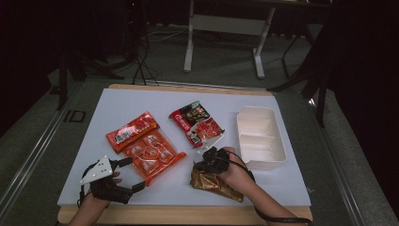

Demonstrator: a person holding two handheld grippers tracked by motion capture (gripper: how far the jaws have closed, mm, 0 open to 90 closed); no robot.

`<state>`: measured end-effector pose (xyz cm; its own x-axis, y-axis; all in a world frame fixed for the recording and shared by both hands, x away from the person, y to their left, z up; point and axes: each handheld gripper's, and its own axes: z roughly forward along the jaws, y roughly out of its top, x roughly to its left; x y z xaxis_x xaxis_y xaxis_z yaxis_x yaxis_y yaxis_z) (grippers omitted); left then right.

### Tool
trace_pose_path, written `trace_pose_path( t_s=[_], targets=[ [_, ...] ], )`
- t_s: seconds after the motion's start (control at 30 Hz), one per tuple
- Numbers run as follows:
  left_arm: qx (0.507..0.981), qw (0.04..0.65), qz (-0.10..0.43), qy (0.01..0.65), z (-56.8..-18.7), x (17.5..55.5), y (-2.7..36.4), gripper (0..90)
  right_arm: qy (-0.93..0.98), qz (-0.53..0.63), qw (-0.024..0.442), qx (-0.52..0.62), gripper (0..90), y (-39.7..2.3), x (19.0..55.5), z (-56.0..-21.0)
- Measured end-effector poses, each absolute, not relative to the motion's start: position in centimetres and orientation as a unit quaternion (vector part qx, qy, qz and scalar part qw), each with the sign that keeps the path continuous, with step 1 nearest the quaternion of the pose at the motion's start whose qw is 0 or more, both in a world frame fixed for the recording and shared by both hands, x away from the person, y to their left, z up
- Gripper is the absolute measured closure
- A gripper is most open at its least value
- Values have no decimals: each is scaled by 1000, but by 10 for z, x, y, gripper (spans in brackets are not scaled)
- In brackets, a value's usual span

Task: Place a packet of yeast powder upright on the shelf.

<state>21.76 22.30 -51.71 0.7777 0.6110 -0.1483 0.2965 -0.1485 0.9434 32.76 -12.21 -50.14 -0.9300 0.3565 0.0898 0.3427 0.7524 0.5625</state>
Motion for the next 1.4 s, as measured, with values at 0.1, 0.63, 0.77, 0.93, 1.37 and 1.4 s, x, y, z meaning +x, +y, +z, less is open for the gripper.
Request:
trace_pose_path(
  t_s=[0.1, 0.63, 0.77, 0.93, 1.37, 1.4],
  targets=[
    [745, 578, 137, 305, -517, 218, 223, 14, 929, 319, 20, 188, 888, -125, 326, -489],
    [746, 577, 136, 303, -517, 218, 222, 14, 884, 421, 20, 204, 890, -136, 325, -436],
    [745, 578, 136, 304, -517, 218, 222, 14, 869, 447, 27, 209, 890, -138, 327, -425],
    [746, 578, 135, 303, -517, 218, 222, 14, 854, 470, 37, 220, 890, -141, 334, -416],
    [745, 578, 133, 305, -518, 218, 221, 14, 811, 525, 60, 251, 890, -148, 360, -385],
    [744, 579, 133, 305, -518, 218, 221, 14, 806, 530, 67, 256, 890, -149, 362, -383]
  ],
)
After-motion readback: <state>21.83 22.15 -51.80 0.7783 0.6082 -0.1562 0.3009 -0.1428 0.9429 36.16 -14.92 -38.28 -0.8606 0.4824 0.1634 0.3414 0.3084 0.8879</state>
